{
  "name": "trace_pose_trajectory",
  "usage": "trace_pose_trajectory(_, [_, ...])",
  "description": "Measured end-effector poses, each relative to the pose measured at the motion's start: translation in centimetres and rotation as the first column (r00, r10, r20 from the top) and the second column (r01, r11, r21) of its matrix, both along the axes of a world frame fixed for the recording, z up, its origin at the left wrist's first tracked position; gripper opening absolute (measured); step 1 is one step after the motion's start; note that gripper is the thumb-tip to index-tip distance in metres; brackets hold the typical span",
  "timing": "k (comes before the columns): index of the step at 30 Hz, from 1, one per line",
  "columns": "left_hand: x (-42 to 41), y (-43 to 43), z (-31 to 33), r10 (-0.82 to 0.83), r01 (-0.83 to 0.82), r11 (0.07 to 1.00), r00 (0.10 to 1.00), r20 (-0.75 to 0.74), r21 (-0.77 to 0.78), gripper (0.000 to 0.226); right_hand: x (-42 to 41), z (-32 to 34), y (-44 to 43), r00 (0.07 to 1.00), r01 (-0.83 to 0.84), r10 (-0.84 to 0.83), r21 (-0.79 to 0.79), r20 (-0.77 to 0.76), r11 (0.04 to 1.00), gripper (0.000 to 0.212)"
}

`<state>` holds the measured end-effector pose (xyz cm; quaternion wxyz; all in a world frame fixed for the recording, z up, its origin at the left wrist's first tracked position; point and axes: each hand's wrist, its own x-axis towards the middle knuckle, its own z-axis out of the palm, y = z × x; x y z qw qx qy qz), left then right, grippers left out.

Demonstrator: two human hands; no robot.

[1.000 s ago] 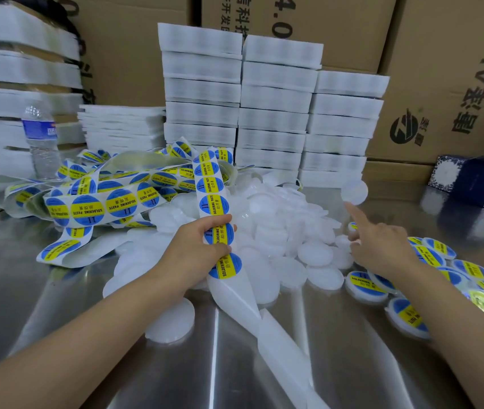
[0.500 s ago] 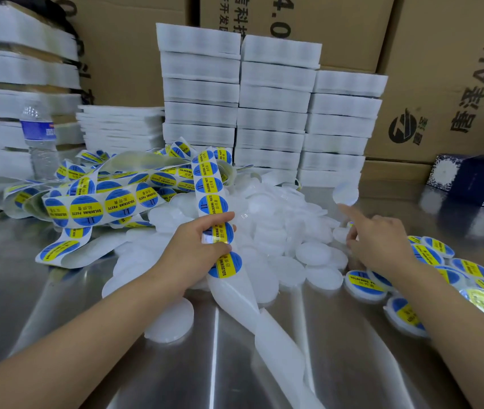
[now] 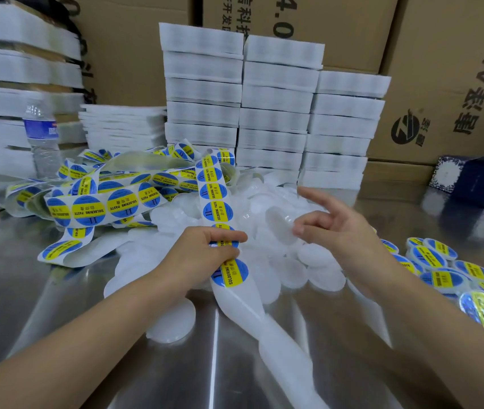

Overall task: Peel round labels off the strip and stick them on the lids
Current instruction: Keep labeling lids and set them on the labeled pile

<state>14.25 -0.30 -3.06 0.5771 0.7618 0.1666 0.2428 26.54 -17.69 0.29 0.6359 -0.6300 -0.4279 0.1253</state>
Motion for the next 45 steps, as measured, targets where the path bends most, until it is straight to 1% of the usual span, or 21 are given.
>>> trace_pose_trajectory(3, [0.0,0.0,0.0,-0.024,0.025,0.999,1.0,0.017,-0.035,0.028,-1.3,0.1,0.2,0.978,-0.134,0.139,0.044,-0.157,0.99,0.057])
trace_pose_trajectory(5, [0.0,0.0,0.0,-0.035,0.038,0.996,0.999,0.031,-0.078,0.031,-1.7,0.0,0.3,0.946,-0.202,0.213,0.071,-0.245,0.977,0.057])
trace_pose_trajectory(8, [0.2,0.0,-0.1,-0.031,0.033,0.995,0.999,0.028,-0.092,0.032,-1.9,-0.5,0.6,0.926,-0.219,0.228,0.065,-0.302,0.974,0.057])
trace_pose_trajectory(11, [0.2,-0.1,-0.2,-0.027,0.029,0.997,0.999,0.022,-0.079,0.028,-1.8,-1.0,0.8,0.926,-0.189,0.193,0.044,-0.325,0.981,0.053])
trace_pose_trajectory(14, [0.2,-0.1,-0.1,-0.026,0.031,0.996,0.998,0.065,-0.079,0.028,-1.6,-1.2,0.9,0.936,-0.162,0.165,0.034,-0.311,0.986,0.043])
trace_pose_trajectory(16, [0.2,-0.1,-0.1,-0.013,0.02,0.997,0.996,0.087,-0.08,0.031,-1.6,-1.2,0.8,0.938,-0.167,0.172,0.041,-0.301,0.985,0.046])
trace_pose_trajectory(17, [0.2,-0.1,0.0,-0.014,0.02,0.997,0.996,0.088,-0.076,0.027,-1.6,-1.1,0.7,0.937,-0.173,0.179,0.045,-0.299,0.984,0.05])
trace_pose_trajectory(19, [0.2,-0.2,0.1,-0.034,0.039,0.997,0.997,0.072,-0.067,0.014,-1.7,-0.8,0.6,0.933,-0.179,0.188,0.06,-0.306,0.982,0.054])
trace_pose_trajectory(20, [0.1,-0.2,0.1,-0.054,0.058,0.996,0.997,0.063,-0.063,0.011,-1.7,-0.7,0.6,0.931,-0.176,0.189,0.07,-0.312,0.982,0.054])
trace_pose_trajectory(23, [0.2,-0.3,0.0,-0.093,0.094,0.995,0.995,0.036,-0.044,0.015,-1.5,-0.6,0.5,0.935,-0.152,0.168,0.077,-0.313,0.985,0.047])
trace_pose_trajectory(27, [0.0,-0.3,0.1,-0.112,0.113,0.991,0.994,0.015,-0.07,0.005,-1.3,-0.7,0.4,0.949,-0.134,0.138,0.034,-0.283,0.99,0.041])
trace_pose_trajectory(30, [-0.1,-0.5,0.1,-0.132,0.132,0.99,0.991,0.007,-0.046,0.01,-1.3,-0.8,0.5,0.96,-0.112,0.113,0.021,-0.255,0.994,0.04])
trace_pose_trajectory(32, [-0.1,-0.6,0.2,-0.107,0.107,0.994,0.994,0.008,-0.035,0.019,-1.2,-0.7,0.6,0.969,-0.029,0.038,0.04,-0.246,0.999,0.034])
trace_pose_trajectory(34, [-0.1,-0.5,0.2,-0.068,0.068,0.997,0.998,0.004,-0.044,0.023,-0.9,-0.3,0.4,0.954,0.046,-0.017,0.092,-0.301,0.995,0.023])
trace_pose_trajectory(36, [-0.1,-0.3,0.2,-0.052,0.052,0.996,0.999,0.002,-0.073,0.021,-0.6,0.3,0.1,0.906,0.05,0.026,0.166,-0.423,0.985,0.017])
trace_pose_trajectory(38, [-0.2,-0.4,0.1,-0.056,0.056,0.993,0.998,0.0,-0.101,0.021,-0.5,0.9,-0.3,0.848,0.02,0.092,0.204,-0.523,0.979,0.022])
trace_pose_trajectory(41, [-0.2,-0.4,0.2,-0.069,0.068,0.989,0.998,-0.002,-0.132,0.018,-0.6,1.0,-0.3,0.801,-0.039,0.137,0.179,-0.582,0.983,0.03])
trace_pose_trajectory(45, [-0.4,-0.5,0.4,-0.112,0.111,0.987,0.994,0.0,-0.118,0.022,-1.0,0.5,0.2,0.801,-0.109,0.14,0.089,-0.582,0.99,0.035])
